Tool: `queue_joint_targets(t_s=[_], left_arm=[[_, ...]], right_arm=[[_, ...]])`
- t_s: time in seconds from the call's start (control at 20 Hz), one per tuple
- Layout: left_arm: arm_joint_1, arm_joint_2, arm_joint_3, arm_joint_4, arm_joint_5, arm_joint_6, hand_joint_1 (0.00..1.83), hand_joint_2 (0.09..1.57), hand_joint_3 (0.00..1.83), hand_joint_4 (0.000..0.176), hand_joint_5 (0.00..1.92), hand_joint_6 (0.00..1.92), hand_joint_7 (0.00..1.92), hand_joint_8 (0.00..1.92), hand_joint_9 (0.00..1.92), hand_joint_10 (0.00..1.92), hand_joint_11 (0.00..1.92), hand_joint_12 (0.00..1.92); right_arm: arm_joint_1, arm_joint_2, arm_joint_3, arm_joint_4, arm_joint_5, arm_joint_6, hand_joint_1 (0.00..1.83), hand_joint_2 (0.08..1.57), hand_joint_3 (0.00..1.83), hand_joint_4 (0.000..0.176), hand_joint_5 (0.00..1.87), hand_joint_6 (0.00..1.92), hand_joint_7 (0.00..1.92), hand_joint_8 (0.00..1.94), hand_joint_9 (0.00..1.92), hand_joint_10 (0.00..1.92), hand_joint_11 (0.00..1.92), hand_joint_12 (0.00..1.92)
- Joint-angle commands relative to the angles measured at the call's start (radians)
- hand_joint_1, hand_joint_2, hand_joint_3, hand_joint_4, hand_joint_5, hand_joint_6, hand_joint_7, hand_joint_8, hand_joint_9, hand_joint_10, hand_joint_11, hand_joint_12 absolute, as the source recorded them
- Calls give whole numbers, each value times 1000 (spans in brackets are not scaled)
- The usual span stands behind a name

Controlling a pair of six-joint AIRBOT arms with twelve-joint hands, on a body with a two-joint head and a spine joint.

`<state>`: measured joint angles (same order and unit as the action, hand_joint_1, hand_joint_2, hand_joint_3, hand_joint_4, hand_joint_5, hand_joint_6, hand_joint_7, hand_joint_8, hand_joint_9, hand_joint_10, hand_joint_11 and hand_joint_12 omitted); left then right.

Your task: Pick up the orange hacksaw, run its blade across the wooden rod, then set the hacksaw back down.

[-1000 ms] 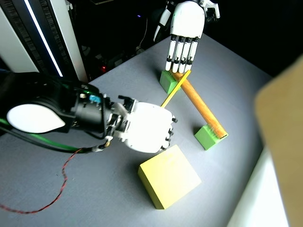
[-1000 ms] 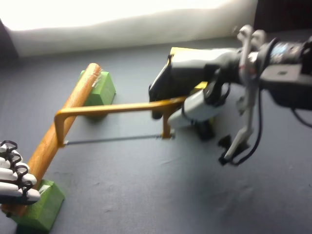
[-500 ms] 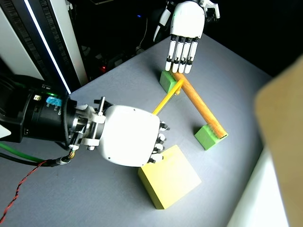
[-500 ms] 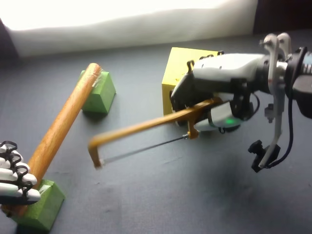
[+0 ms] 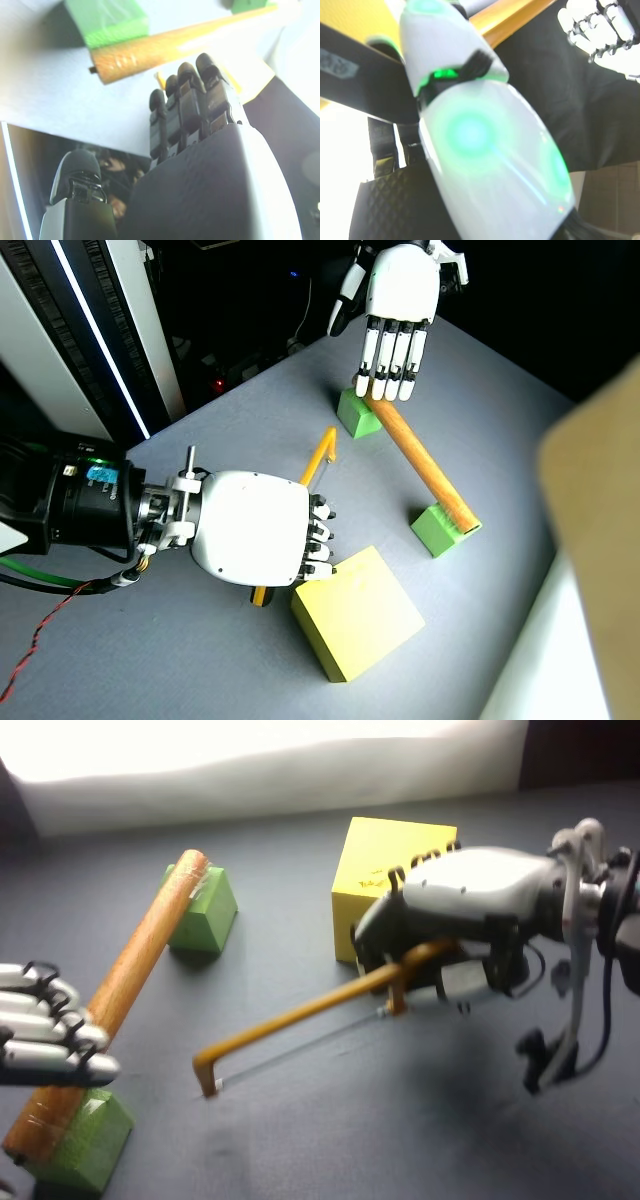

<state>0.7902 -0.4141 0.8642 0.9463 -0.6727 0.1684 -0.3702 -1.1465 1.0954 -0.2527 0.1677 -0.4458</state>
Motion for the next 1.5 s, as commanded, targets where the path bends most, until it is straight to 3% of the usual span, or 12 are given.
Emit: queue_joint_targets(t_s=[0.0, 0.15, 0.2, 0.25, 0.55, 0.7, 0.8, 0.9, 1.15, 1.25, 1.3, 1.45], left_arm=[[-16, 1, 8, -62, -98, 12, 226, 1185, 0, 7, 260, 1, 239, 4, 213, 4, 0, 430], [-55, -17, 24, -76, -178, 20, 247, 1181, 0, 7, 261, 1, 232, 0, 198, 1, 0, 411], [-71, -25, 30, -77, -197, 22, 247, 1179, 0, 9, 259, 0, 232, 1, 199, 3, 0, 405], [-82, -32, 36, -88, -223, 29, 243, 1180, 0, 9, 254, 0, 226, 0, 192, 1, 0, 389], [-86, -57, 74, -123, -354, 44, 230, 1179, 0, 11, 272, 1, 246, 2, 219, 4, 0, 442], [-84, -61, 85, -135, -368, 44, 234, 1184, 1, 8, 253, 0, 228, 0, 196, 0, 0, 394], [-84, -63, 88, -135, -379, 44, 258, 1178, 0, 7, 272, 4, 249, 4, 216, 5, 0, 434], [-84, -65, 88, -135, -382, 45, 247, 1177, 0, 8, 269, 0, 249, 1, 213, 1, 0, 442], [-81, -71, 93, -135, -394, 51, 233, 1187, 4, 2, 272, 0, 243, 0, 201, 0, 0, 390], [-80, -74, 97, -135, -394, 51, 233, 1187, 1, 1, 282, 3, 247, 1, 212, 3, 0, 435], [-80, -74, 98, -135, -394, 51, 239, 1185, 0, 2, 279, 1, 237, 0, 202, 1, 0, 421], [-77, -76, 98, -135, -400, 51, 217, 1190, 1, 8, 258, 0, 227, 0, 196, 0, 0, 390]], right_arm=[[-14, 4, -13, 6, 30, 6, 1345, 1188, 1, 0, 844, 1009, 812, 1311, 774, 1510, 593, 1639], [-66, 18, -38, 6, 61, 26, 1229, 1192, 4, 0, 852, 1036, 822, 1388, 721, 1346, 607, 1617], [-82, 20, -40, 6, 77, 26, 1324, 1189, 0, 0, 849, 998, 817, 1333, 761, 1484, 593, 1636], [-109, 23, -45, 6, 101, 26, 1220, 1201, 5, 0, 833, 1068, 810, 1410, 696, 1369, 567, 1660], [-130, 27, -59, 6, 125, 26, 1344, 1188, 0, 0, 862, 1006, 809, 1305, 768, 1503, 580, 1628], [-118, 27, -61, 6, 129, 27, 1188, 1208, 1, 0, 831, 1114, 797, 1409, 705, 1270, 561, 1637], [-109, 27, -62, 6, 129, 32, 1329, 1209, 1, 0, 807, 1096, 770, 1356, 737, 1533, 554, 1645], [-106, 27, -62, 6, 126, 60, 1218, 1206, 2, 0, 836, 1085, 792, 1413, 705, 1348, 570, 1623], [-98, 30, -62, 6, 119, 100, 1196, 1207, 1, 0, 835, 1073, 805, 1442, 708, 1284, 577, 1654], [-98, 30, -62, 6, 127, 97, 1337, 1207, 0, 0, 829, 1028, 768, 1403, 733, 1534, 571, 1639], [-98, 30, -62, 6, 132, 89, 1222, 1209, 2, 0, 837, 1065, 784, 1449, 694, 1358, 578, 1622], [-96, 30, -62, 6, 142, 79, 1202, 1194, 0, 0, 878, 1015, 809, 1426, 694, 1289, 554, 1670]])
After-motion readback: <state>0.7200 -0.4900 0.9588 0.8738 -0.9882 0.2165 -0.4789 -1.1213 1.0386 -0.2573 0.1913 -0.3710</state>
